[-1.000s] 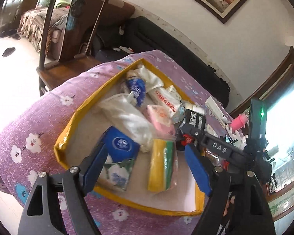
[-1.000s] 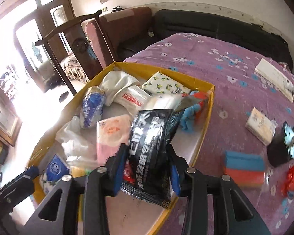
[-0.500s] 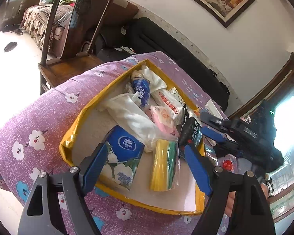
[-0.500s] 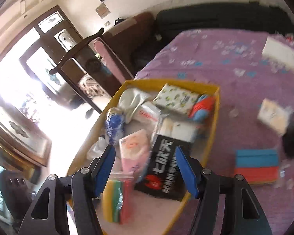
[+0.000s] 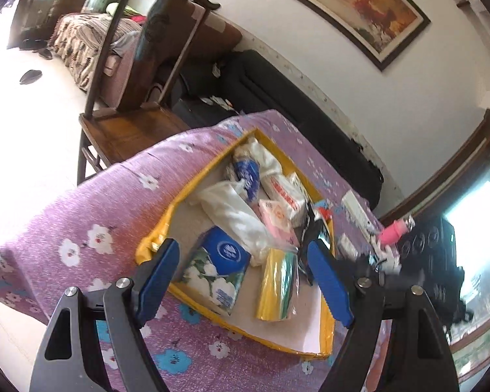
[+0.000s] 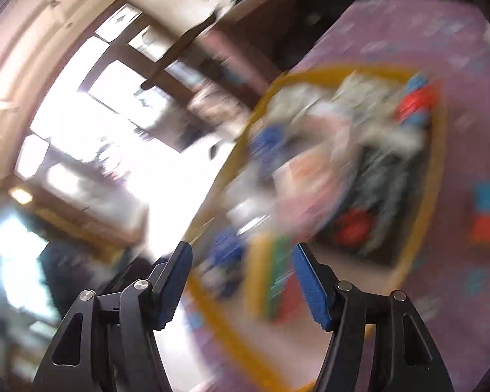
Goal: Organize soft objects
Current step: 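Move both open tools back over the remaining table items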
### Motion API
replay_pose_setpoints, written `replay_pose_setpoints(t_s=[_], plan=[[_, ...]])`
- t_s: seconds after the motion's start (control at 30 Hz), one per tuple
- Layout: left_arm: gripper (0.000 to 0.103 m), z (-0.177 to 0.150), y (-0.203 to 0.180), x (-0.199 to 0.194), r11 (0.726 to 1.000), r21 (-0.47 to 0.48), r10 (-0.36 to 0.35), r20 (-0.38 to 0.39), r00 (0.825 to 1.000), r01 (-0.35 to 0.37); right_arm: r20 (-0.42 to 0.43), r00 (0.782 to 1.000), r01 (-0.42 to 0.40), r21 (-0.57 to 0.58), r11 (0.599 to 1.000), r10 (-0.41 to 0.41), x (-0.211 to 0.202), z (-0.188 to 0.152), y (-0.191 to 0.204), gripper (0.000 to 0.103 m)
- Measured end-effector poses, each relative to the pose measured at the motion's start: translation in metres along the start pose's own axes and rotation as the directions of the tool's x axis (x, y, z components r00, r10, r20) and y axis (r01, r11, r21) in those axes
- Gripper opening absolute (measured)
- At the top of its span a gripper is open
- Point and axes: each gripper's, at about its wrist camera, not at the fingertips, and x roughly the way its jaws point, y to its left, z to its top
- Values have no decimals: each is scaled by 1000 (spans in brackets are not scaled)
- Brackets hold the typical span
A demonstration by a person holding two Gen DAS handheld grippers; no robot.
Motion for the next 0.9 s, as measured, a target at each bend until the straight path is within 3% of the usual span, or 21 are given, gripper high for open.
replay_pose_setpoints(t_s=[0.1,0.17,0.37,0.5,0.57,0.63,0.7,0.77,0.9], plan=[[80,3,5,-6,1000,-13,21,20,1000,-21,-91,996,-14,-39,999,11,27,-10,14,70],[80,3,8,-9,999,-12,37,23,999,-36,-103,992,66,-73,995,-73,41,-14,18,71],[80,0,3,-13,998,19,58,10,998,-58,40,959,283,-109,953,-281,28,-7,13,71],[80,-3,-10,-13,997,50,52,8,999,-52,84,976,207,-49,977,-202,-12,-5,4,71],[81,-5,-15,-14,997,65,43,4,999,-43,154,967,208,-26,978,-201,-43,-11,-1,74],[81,-9,-25,-12,995,94,42,-4,999,-41,230,938,261,14,965,-257,-74,-17,-10,79],[82,-15,-35,-8,990,130,49,-14,999,-46,283,890,351,72,934,-357,-108,-24,-28,79],[82,-23,-46,1,986,162,49,-37,998,-42,293,835,442,150,884,-467,-132,-27,-54,79],[82,-39,-69,17,979,206,31,-92,995,-12,282,767,546,185,817,-576,-150,-24,-74,79]])
